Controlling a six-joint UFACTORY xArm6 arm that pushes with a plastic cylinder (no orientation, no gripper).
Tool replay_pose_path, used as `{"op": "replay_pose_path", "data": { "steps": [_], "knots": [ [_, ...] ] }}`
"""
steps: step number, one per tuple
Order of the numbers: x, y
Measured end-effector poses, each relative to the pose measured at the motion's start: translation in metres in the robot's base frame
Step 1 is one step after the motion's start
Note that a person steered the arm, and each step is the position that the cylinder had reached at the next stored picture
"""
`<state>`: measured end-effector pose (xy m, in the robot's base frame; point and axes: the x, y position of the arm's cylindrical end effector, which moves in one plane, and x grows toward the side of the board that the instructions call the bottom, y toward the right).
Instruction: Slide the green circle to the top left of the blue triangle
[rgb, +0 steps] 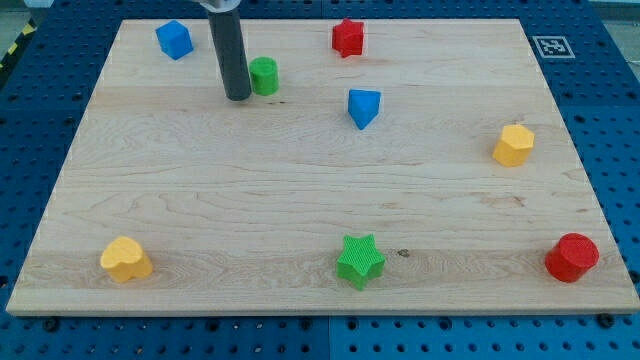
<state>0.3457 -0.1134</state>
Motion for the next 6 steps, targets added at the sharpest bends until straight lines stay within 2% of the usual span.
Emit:
{"op": "replay_pose_path", "data": {
  "steps": [1,2,5,6],
  "knots": [
    [-0.002,-0.002],
    [-0.030,-0.003],
    [-0.035,0.103],
    [-0.015,0.110]
  ]
}}
